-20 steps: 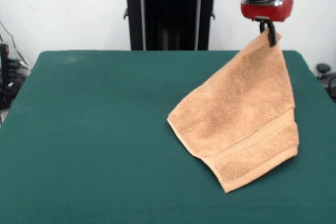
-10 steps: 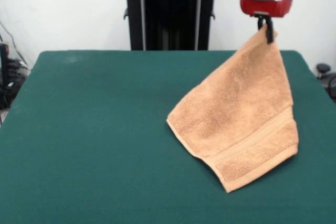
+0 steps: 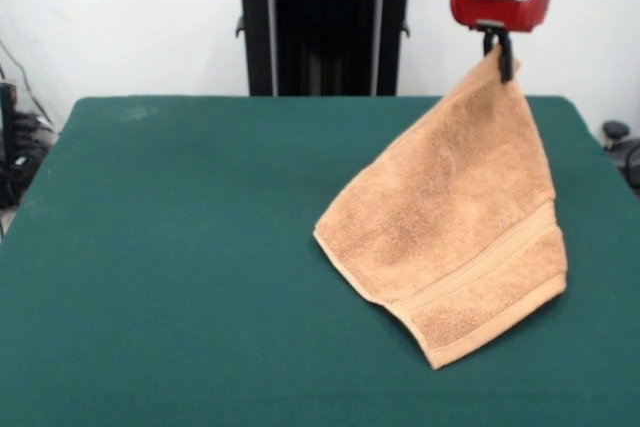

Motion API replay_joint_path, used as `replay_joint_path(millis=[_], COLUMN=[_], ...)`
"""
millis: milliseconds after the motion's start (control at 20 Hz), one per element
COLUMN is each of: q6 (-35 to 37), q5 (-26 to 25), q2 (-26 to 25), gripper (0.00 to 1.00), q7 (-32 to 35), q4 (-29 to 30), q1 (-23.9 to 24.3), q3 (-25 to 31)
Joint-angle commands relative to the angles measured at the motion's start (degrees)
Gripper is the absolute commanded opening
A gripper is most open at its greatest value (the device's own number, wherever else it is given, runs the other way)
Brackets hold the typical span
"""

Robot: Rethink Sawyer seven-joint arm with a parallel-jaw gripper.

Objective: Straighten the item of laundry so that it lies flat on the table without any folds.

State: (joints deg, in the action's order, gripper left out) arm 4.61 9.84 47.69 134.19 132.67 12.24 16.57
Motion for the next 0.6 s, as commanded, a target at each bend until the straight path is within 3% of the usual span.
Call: replay_joint_path(millis=[50,600], q6=[3.32,2.12], q5=[-0.77,-0.19], q2=[-1.55,-1.94], gripper=[0.0,0.0], q7=[4.95,6.01], q4=[-0.93,-1.27], q1=[-1.52,-4.35], q3=[-0.52,-1.19])
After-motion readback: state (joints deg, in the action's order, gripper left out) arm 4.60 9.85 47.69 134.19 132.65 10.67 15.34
